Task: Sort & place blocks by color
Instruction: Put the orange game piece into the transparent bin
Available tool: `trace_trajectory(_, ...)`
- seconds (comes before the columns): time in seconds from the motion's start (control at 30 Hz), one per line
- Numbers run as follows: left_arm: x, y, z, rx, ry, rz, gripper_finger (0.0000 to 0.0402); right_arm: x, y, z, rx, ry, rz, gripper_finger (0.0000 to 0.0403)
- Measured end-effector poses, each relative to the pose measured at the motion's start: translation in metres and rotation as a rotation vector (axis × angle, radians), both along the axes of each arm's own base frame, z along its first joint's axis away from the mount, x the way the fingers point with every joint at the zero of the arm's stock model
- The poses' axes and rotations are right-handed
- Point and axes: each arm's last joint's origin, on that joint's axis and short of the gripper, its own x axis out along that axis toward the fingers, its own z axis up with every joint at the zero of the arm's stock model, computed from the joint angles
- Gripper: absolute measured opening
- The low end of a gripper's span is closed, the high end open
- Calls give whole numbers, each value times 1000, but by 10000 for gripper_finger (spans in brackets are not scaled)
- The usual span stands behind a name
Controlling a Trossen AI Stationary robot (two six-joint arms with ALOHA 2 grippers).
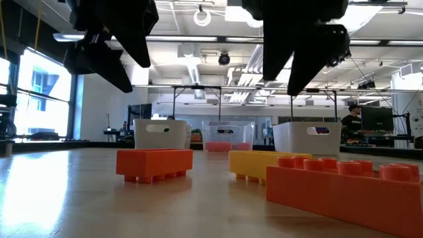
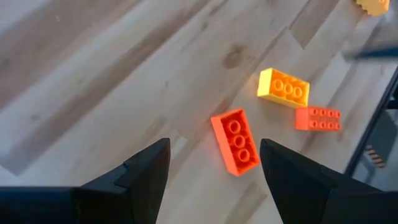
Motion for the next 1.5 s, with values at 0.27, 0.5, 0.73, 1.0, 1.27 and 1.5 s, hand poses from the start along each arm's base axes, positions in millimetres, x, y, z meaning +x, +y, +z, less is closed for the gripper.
trace_trajectory(0.27, 3, 15, 0, 100, 1, -21, 236, -10, 39, 1, 44, -117, 1, 291)
trace_trajectory(0.5, 5, 26, 0, 128, 7, -15, 236, -14, 70, -26, 60, -95, 67, 291)
trace_trajectory(0.73, 6, 31, 1, 149, 6, -2, 236, -9, 85, -46, 137, -94, 56, 291)
trace_trajectory(1.0, 6, 30, 1, 150, 6, -4, 236, -4, 85, -53, 167, -87, 28, 291)
trace_trajectory(1.27, 6, 30, 1, 153, 6, -4, 236, -2, 86, -64, 175, -62, 32, 291)
trace_trajectory(1.5, 6, 30, 1, 170, 4, 7, 236, 4, 84, -85, 192, 10, 28, 290)
